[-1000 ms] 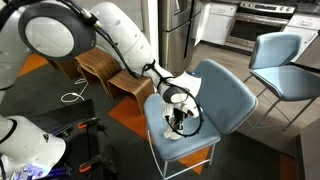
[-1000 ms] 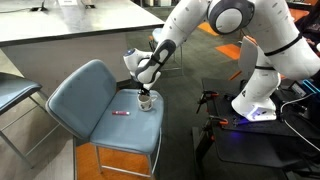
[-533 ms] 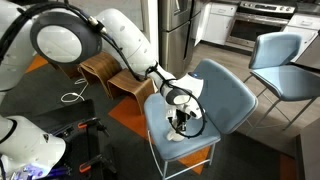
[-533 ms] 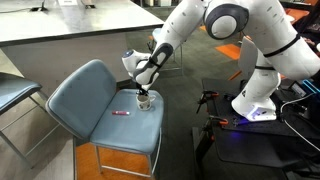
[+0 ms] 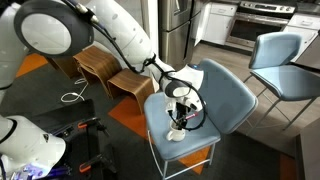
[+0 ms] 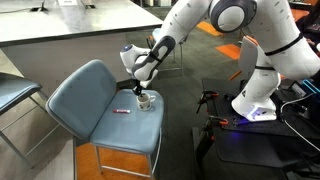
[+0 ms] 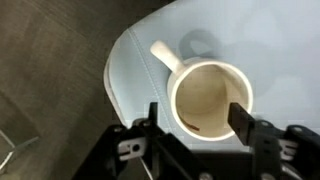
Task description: Move the white mug to the right
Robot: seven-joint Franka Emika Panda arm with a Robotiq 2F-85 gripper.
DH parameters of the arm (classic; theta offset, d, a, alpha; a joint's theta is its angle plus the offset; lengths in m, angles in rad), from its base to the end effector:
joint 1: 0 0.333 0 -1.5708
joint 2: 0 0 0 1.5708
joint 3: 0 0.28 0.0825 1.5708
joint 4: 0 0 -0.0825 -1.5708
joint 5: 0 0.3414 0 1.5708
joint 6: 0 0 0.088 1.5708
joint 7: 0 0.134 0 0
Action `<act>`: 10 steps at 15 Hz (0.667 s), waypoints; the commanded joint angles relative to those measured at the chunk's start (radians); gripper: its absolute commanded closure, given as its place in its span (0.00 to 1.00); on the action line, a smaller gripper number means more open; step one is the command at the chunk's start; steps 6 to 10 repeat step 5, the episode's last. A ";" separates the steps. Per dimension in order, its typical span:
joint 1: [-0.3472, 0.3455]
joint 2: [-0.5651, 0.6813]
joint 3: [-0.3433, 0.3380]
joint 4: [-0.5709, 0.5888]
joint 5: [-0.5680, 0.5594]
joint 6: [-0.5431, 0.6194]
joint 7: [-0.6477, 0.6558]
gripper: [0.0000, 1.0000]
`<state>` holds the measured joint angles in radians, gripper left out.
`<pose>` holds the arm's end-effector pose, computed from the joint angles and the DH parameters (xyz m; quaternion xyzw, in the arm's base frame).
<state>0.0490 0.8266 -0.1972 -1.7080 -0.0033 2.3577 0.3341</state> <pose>0.5846 -0.0858 0.0896 0.9710 -0.2117 -0.0736 0.0828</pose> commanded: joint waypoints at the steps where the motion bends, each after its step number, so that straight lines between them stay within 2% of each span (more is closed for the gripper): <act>1: 0.005 -0.150 0.029 -0.146 -0.019 -0.001 -0.033 0.00; 5: 0.020 -0.289 0.049 -0.276 -0.053 0.007 -0.064 0.00; 10: 0.020 -0.289 0.049 -0.276 -0.053 0.007 -0.064 0.00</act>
